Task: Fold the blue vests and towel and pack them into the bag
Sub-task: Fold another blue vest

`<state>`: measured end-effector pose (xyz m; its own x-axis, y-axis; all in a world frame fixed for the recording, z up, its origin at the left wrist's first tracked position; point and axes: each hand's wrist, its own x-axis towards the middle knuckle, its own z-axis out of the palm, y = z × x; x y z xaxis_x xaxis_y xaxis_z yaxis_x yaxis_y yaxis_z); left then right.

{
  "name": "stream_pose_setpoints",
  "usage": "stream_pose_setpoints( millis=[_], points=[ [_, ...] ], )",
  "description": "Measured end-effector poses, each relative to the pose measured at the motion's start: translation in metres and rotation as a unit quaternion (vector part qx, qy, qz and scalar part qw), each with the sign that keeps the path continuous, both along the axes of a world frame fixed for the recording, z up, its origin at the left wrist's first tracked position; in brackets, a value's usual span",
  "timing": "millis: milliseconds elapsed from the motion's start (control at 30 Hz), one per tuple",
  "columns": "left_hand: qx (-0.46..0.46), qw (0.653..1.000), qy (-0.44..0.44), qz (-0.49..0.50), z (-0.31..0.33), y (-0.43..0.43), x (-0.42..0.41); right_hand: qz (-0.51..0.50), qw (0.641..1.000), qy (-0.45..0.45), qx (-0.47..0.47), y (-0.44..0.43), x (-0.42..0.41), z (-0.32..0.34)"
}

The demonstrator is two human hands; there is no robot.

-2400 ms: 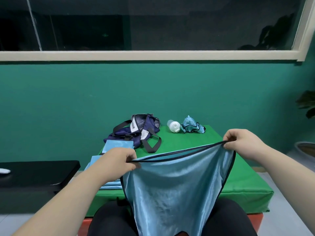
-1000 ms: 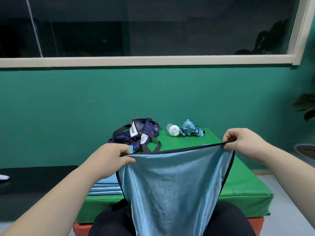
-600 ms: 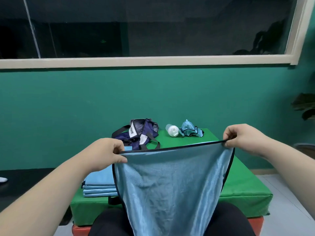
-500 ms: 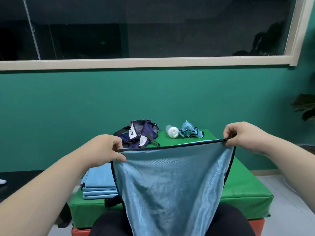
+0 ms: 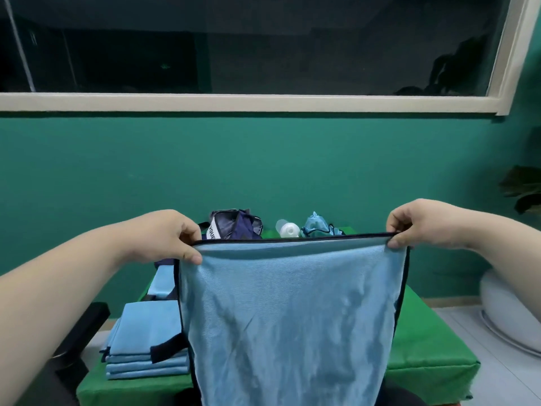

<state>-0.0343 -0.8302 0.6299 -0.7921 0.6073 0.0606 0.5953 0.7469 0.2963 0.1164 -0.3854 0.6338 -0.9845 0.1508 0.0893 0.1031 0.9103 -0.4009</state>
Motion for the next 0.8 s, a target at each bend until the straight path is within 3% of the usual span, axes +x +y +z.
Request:
stream_pose_setpoints(
  millis=[167,400,500,633,800],
  points=[
    [0.005,1.0,-0.008,0.005,0.016,0.019,-0.059,-0.01,0.999,-0.048,-0.014,0.025,-0.048,0.001],
    [0.072,0.991,-0.061,0.094,0.051,0.05,-0.139,-0.037,0.985,-0.007,-0.17,0.05,-0.129,0.039],
    [0.148,0.978,-0.041,0.138,0.076,0.07,-0.17,-0.061,0.966,0.072,-0.242,0.058,-0.17,0.07],
    [0.248,0.956,0.051,0.149,0.135,0.093,-0.2,-0.093,0.907,0.231,-0.34,0.064,-0.215,0.128],
    [0.378,0.907,0.121,0.141,0.199,0.103,-0.192,-0.057,0.856,0.361,-0.366,0.064,-0.215,0.194]
  ],
)
